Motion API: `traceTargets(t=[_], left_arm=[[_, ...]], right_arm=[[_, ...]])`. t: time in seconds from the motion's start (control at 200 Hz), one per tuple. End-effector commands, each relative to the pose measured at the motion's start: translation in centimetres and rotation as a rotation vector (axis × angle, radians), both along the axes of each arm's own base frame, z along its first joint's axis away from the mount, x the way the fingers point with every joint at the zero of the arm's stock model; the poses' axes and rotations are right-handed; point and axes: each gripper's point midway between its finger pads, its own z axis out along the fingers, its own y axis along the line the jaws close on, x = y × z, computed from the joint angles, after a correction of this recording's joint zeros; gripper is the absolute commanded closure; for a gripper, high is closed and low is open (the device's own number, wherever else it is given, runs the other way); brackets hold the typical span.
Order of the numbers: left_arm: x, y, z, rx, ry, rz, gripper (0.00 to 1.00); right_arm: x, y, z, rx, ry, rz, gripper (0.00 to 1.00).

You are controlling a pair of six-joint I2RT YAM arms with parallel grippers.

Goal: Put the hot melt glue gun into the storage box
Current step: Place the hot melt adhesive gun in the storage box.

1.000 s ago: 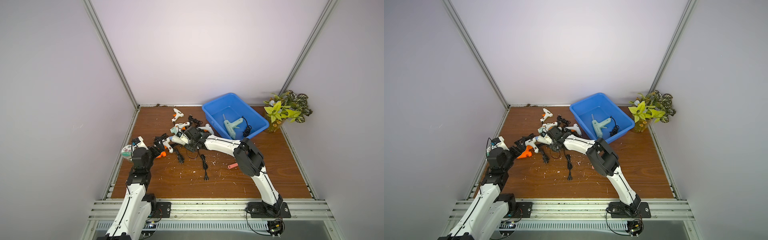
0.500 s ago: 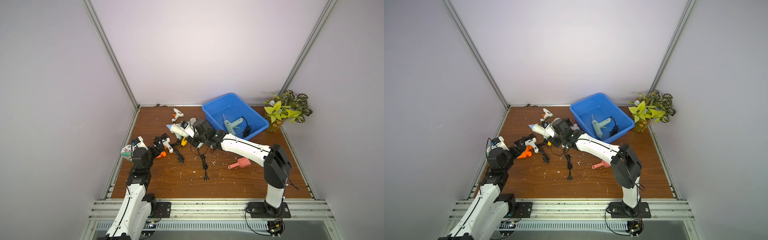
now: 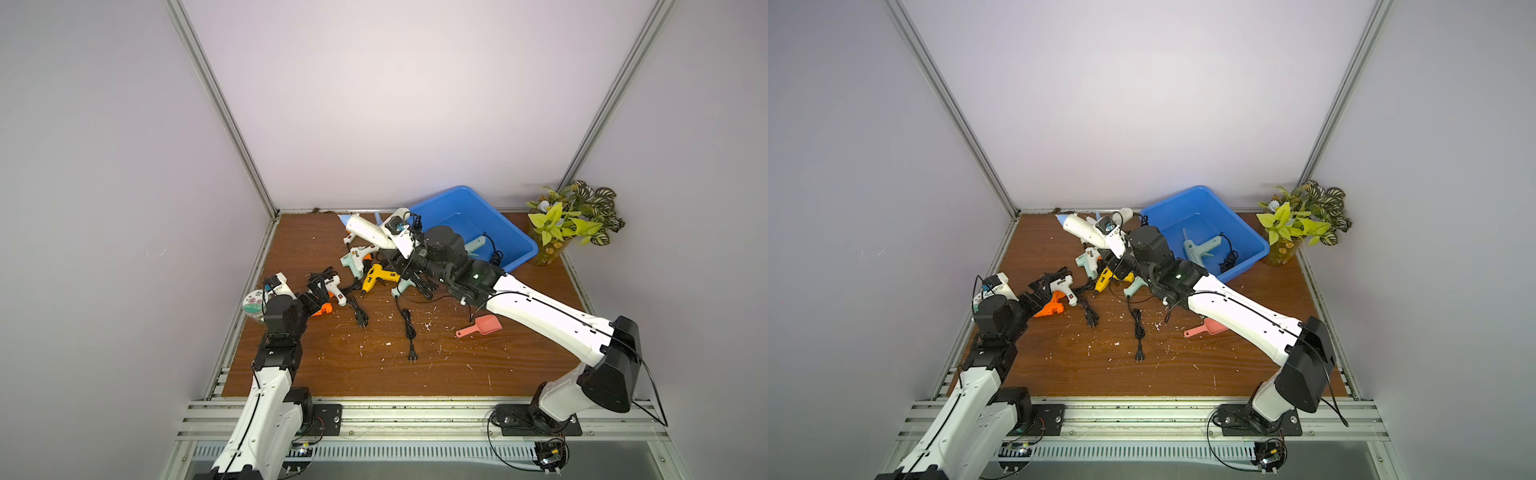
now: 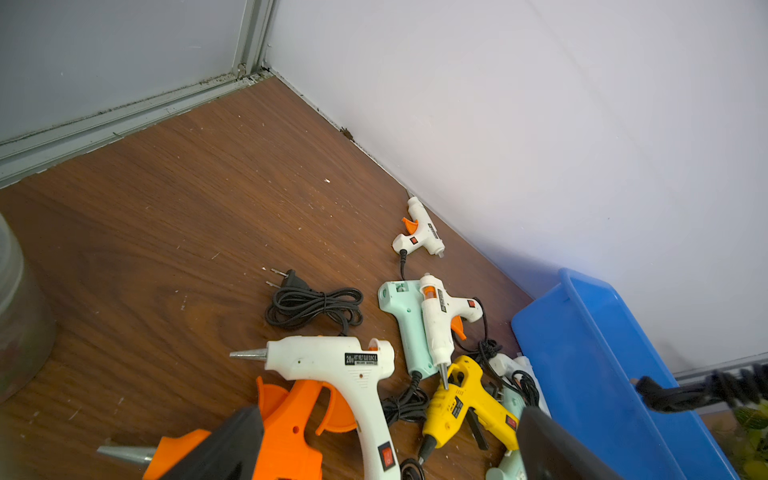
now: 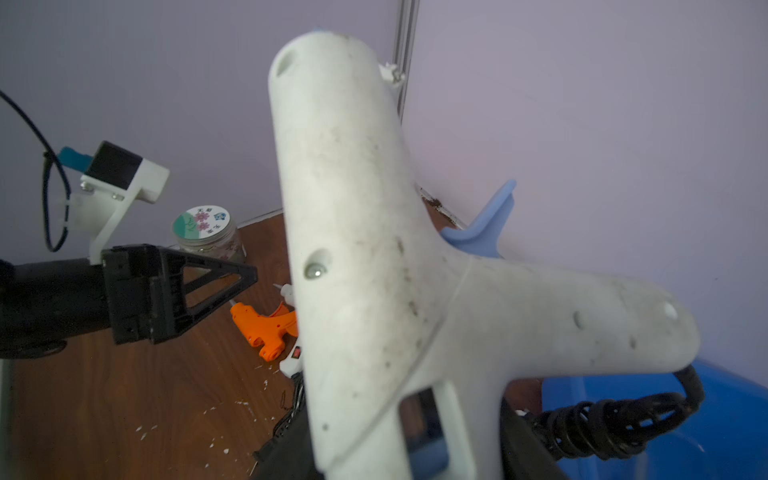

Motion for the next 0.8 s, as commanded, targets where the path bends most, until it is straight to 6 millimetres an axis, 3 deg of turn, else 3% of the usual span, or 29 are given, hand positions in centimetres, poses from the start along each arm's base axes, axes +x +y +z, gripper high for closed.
traceTargets(t=[0.0,0.225,0.375,0.796], left_arm=[[0.4,0.0,1.8,-0.007,-0.048,-0.004,0.00],[0.4,0.0,1.7,-0.010,-0.048,-0.006,0.00],[0.3,-0.1,1.8,-0.009,-0.049,-0.011,0.00],[0.1,0.1,2.1,0.000,-0.052,-0.002,0.00]], right_arm=[[2.9,-4.3,6.5,0.107,-0.144,-0.179,1.00],[8.9,-10.0,4.5,0.075,-0.074,-0.356,1.00],[12.4,-13.5,1.8,0.053,-0.013,-0.463,1.00],[20.2,-17.6,-8.8,-0.052,0.180,-0.608,1.00]])
